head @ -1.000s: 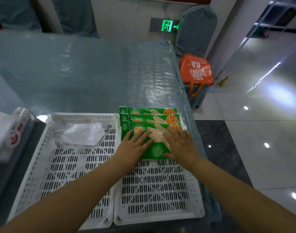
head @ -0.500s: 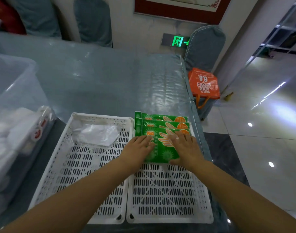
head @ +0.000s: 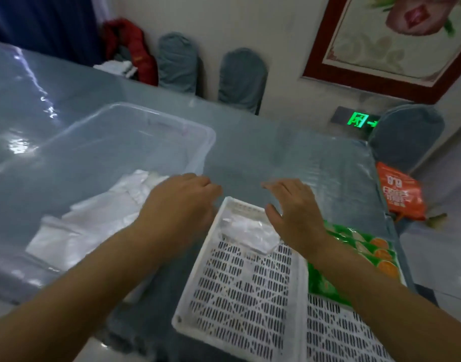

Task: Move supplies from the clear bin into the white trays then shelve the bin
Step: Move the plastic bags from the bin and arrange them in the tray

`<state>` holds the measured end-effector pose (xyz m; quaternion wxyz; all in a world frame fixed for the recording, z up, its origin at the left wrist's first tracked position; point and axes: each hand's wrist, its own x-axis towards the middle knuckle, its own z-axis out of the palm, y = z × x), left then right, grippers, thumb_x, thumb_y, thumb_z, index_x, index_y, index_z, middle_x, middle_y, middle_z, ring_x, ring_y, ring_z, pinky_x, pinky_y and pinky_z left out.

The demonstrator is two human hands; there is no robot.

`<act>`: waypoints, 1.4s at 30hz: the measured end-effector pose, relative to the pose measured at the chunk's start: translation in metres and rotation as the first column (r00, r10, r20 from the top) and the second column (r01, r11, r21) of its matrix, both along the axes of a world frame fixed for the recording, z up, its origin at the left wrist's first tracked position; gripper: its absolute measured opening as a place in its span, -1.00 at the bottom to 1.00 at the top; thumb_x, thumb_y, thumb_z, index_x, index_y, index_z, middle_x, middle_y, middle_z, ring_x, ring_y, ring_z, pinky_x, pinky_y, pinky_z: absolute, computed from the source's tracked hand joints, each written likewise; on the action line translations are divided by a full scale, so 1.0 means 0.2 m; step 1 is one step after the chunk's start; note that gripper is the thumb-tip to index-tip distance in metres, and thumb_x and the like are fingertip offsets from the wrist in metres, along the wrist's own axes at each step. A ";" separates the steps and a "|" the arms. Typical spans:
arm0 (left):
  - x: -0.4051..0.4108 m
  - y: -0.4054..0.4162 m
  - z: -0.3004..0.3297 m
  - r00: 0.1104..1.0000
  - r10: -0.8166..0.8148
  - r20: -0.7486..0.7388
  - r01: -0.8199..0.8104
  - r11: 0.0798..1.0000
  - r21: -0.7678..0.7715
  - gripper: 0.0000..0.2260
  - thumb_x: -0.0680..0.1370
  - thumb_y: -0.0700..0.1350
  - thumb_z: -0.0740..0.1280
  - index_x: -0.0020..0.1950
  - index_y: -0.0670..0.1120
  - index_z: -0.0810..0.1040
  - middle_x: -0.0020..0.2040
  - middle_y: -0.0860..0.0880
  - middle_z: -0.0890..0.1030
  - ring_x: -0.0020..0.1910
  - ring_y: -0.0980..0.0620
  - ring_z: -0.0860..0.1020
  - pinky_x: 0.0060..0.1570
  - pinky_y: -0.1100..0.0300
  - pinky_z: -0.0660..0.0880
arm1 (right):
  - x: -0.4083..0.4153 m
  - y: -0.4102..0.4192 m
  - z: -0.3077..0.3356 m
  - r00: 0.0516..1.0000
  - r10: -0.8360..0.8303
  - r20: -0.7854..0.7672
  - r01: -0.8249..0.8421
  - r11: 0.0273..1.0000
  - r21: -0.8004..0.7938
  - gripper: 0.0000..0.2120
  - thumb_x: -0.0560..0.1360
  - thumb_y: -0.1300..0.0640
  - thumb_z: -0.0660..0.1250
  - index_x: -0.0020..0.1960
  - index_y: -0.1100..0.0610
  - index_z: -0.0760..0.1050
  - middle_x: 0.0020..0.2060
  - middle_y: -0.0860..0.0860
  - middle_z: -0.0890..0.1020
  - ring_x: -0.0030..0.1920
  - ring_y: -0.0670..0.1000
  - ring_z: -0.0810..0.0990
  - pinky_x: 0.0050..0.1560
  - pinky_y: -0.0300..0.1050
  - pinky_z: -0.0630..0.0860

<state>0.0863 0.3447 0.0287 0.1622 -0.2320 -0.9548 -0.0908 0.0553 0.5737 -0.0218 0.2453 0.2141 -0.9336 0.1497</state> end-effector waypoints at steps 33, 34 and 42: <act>-0.39 -1.67 -0.33 0.961 0.203 0.185 -0.183 0.976 -0.121 -0.82 0.50 -0.02 0.26 0.05 0.07 0.59 -0.08 0.07 0.67 -0.08 0.04 0.57 0.01 0.21 0.27 | -0.31 -1.88 -0.39 0.485 -0.085 0.871 -0.566 0.728 0.387 -0.49 0.26 -0.28 0.42 0.06 0.03 0.54 -0.10 0.01 0.62 -0.11 0.05 0.56 -0.20 -0.12 0.41; -0.39 -1.67 -0.33 0.961 0.205 0.188 -0.185 0.976 -0.114 -0.82 0.50 -0.02 0.25 0.05 0.07 0.59 -0.09 0.08 0.67 -0.08 0.04 0.56 0.01 0.22 0.26 | -0.31 -1.89 -0.39 0.480 -0.089 0.873 -0.560 0.735 0.383 -0.52 0.27 -0.22 0.44 0.06 0.05 0.55 -0.08 0.02 0.62 -0.09 0.07 0.57 -0.18 -0.12 0.44; -0.36 -1.63 -0.27 0.963 0.209 0.172 -0.229 0.967 0.107 -0.83 0.52 -0.06 0.26 0.03 -0.02 0.61 -0.06 0.00 0.68 -0.06 -0.06 0.56 -0.11 0.13 0.38 | -0.36 -1.88 -0.18 0.538 -0.072 0.840 -0.570 0.703 0.426 -0.66 0.30 -0.10 0.48 -0.15 0.09 0.45 -0.30 -0.06 0.44 -0.22 0.02 0.45 -0.37 -0.16 0.33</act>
